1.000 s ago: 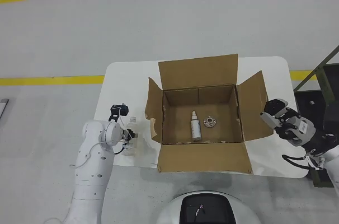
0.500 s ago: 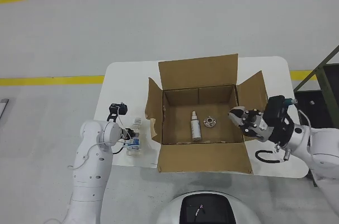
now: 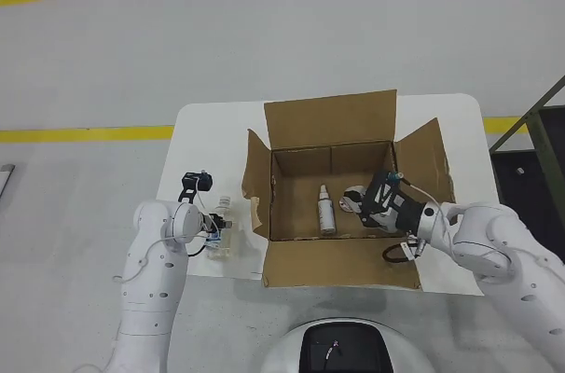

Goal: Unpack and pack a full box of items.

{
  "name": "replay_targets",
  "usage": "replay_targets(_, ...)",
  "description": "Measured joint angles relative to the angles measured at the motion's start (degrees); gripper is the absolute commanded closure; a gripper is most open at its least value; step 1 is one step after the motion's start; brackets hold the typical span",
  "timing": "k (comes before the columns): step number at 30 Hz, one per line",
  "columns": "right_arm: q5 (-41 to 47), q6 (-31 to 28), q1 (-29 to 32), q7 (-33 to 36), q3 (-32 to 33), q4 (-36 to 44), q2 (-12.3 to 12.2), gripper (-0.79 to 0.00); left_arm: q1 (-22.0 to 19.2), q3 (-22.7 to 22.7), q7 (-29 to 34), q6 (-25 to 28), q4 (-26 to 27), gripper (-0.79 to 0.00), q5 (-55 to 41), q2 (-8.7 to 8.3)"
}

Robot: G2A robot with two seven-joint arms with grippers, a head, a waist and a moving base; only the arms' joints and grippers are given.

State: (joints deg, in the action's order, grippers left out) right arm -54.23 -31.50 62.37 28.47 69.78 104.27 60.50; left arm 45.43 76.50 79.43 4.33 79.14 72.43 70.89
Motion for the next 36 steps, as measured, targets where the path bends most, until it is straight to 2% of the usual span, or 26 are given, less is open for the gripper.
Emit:
replay_targets(6,-0.2,0.2,0.1,-0.1,0.0,0.2,0.0,0.000,0.0,0.0,0.0,0.0,0.0,-0.785,0.0,0.00)
replay_targets(9,-3.2,2.0,0.3,0.3,-0.7,4.2,0.1,0.000,0.0,0.0,0.0,0.0,0.0,-0.785,0.0,0.00)
replay_targets(15,-11.9,13.8,-0.6,7.2,-4.5,11.4,0.9,0.000,0.0,0.0,0.0,0.0,0.0,-0.785,0.0,0.00)
replay_targets(19,-13.1,25.3,-4.5,14.0,-9.6,8.3,2.5,0.000,0.0,0.0,0.0,0.0,0.0,-0.785,0.0,0.00)
replay_targets(22,-14.2,31.7,-8.5,16.5,-13.4,4.2,3.9,0.000,0.0,0.0,0.0,0.0,0.0,-0.785,0.0,0.00)
replay_targets(25,-15.9,35.7,-12.4,17.5,-17.0,0.0,5.3,0.000,0.0,0.0,0.0,0.0,0.0,-0.785,0.0,0.00)
replay_targets(28,-16.3,36.6,-14.1,17.3,-18.7,-2.0,6.0,0.000,0.0,0.0,0.0,0.0,0.0,-0.785,0.0,0.00)
replay_targets(36,-16.2,36.5,-14.0,17.3,-18.5,-1.9,5.9,0.000,0.0,0.0,0.0,0.0,0.0,-0.785,0.0,0.00)
